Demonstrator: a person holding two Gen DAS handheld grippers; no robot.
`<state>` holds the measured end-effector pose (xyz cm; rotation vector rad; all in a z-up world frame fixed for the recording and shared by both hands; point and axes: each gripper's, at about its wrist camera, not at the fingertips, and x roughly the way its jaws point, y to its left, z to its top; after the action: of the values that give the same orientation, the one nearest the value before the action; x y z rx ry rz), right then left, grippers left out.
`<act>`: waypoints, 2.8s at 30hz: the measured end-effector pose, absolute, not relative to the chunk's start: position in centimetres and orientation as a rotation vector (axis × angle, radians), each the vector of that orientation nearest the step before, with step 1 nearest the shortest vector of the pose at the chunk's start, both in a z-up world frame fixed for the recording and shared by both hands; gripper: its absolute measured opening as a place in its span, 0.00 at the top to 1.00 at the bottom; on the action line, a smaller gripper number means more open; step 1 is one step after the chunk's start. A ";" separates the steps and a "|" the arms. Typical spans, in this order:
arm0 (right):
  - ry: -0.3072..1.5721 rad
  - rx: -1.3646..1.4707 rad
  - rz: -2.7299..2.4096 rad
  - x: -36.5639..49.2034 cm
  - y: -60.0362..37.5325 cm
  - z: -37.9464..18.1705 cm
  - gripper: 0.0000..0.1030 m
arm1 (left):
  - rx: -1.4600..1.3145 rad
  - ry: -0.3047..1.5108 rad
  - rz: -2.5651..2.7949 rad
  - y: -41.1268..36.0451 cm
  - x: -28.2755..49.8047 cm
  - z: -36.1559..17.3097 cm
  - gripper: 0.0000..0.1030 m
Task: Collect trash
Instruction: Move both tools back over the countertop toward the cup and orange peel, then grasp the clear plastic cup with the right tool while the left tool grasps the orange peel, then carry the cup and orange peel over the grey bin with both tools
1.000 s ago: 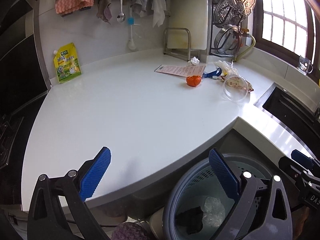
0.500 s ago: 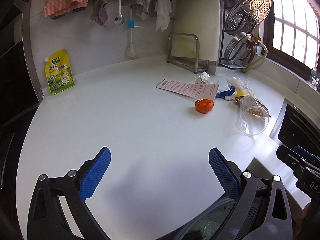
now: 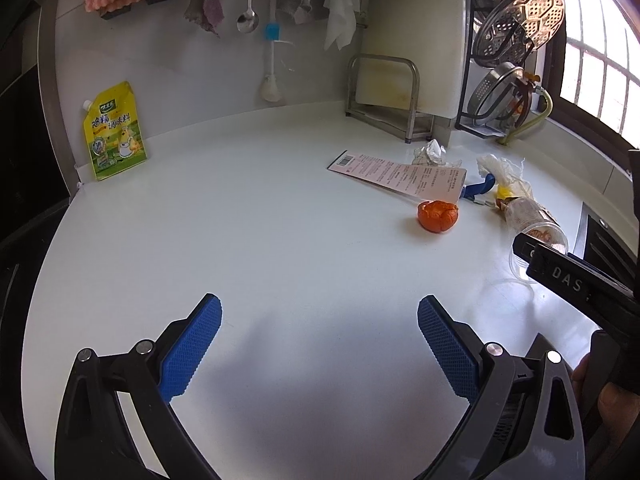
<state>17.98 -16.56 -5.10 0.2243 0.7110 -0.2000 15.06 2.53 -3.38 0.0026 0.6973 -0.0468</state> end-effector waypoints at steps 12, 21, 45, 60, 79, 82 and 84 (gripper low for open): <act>0.732 0.238 -0.301 21.2 -17.8 -6.8 0.25 | 0.000 0.708 -0.058 2.5 16.0 -3.5 0.06; 0.692 0.234 -0.205 19.7 -18.9 -5.9 0.36 | -0.011 0.725 -0.100 0.3 17.2 -3.2 0.06; 0.624 0.382 -0.060 14.7 -26.3 -4.3 0.36 | 0.014 0.871 -0.081 -8.3 27.1 -5.9 0.07; 0.612 0.427 -0.029 14.5 -27.3 -4.8 0.36 | 0.036 0.893 -0.080 -9.3 28.4 -6.3 0.67; 0.580 0.388 0.001 8.1 -26.3 -3.8 0.36 | 0.082 0.771 -0.110 -6.5 15.7 -3.9 0.77; 0.580 0.377 0.012 5.5 -25.4 -3.7 0.36 | 0.104 0.759 -0.110 -6.3 13.1 -3.8 0.77; 0.586 0.378 0.027 3.8 -24.7 -3.7 0.36 | 0.110 0.762 -0.119 -6.1 11.3 -3.8 0.77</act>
<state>3.78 -24.68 -3.65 0.3779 0.5862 0.0273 11.28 -6.11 -3.81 0.1103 0.7618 -0.1191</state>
